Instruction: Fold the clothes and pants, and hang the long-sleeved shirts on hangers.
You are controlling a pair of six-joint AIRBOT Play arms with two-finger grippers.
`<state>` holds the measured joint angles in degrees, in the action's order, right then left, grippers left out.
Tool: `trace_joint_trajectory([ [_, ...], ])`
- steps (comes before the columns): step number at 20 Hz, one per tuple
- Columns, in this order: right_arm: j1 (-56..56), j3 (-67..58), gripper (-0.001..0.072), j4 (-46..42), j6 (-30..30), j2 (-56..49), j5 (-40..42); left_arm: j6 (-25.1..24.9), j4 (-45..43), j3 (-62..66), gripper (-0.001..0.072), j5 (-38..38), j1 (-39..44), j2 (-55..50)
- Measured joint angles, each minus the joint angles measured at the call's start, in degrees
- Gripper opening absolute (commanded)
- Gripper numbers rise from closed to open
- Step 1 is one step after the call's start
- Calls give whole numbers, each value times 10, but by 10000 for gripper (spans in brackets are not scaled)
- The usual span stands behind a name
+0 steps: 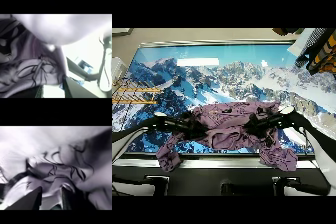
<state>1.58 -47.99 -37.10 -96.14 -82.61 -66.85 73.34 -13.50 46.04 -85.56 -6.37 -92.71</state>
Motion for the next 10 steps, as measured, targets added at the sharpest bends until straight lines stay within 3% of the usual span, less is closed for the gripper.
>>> trace_joint_trajectory([
  [1, 0, 0, 427, -24, 2, 30, 14, -2, -14, 2, 278, 1, -17, 22],
  [5, 0, 0, 429, -109, 8, 172, 50, -7, -92, 5, 277, 34, -80, 136],
  [10, 41, 0, 429, -189, -18, 318, 18, -9, -202, 5, 277, 120, -114, 291],
])
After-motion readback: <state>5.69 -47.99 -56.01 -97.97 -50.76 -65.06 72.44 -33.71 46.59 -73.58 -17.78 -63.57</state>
